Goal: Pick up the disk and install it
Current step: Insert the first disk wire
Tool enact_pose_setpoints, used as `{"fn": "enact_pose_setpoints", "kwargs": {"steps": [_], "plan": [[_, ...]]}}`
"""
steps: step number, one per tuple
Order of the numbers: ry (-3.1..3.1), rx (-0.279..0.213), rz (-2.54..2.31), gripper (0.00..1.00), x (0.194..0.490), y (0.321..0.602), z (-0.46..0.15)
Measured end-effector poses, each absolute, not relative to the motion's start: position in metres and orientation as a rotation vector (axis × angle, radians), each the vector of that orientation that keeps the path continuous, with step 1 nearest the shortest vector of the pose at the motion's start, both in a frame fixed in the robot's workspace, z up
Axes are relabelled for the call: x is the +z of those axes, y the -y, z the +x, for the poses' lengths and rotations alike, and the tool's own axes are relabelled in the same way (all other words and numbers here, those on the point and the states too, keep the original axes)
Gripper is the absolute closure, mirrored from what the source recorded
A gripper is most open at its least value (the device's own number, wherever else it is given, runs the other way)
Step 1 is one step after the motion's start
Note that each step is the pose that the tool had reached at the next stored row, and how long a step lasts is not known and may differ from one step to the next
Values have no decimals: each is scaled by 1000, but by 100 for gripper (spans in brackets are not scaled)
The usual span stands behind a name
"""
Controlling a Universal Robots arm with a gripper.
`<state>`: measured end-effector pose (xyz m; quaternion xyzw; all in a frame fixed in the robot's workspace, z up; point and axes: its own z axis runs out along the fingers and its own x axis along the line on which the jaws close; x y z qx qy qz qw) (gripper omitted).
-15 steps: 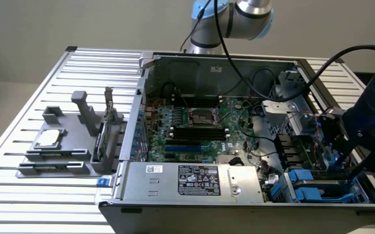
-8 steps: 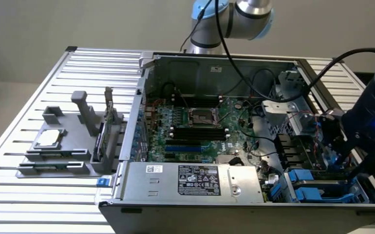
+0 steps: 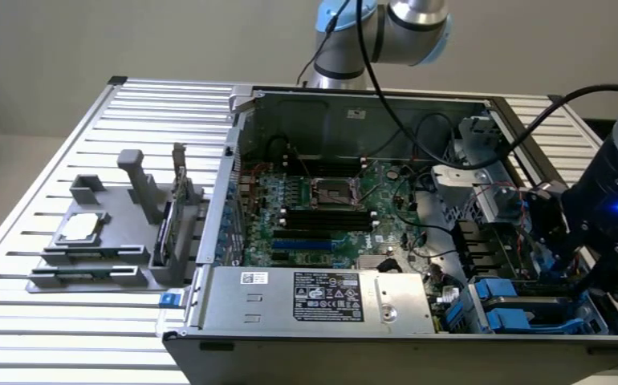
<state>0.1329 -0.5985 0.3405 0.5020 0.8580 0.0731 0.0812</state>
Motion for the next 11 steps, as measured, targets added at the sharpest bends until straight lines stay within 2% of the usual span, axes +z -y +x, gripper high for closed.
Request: {"fn": "enact_pose_setpoints", "kwargs": {"steps": [11], "plan": [[-2572,268,1542,69,340,599,135]]}}
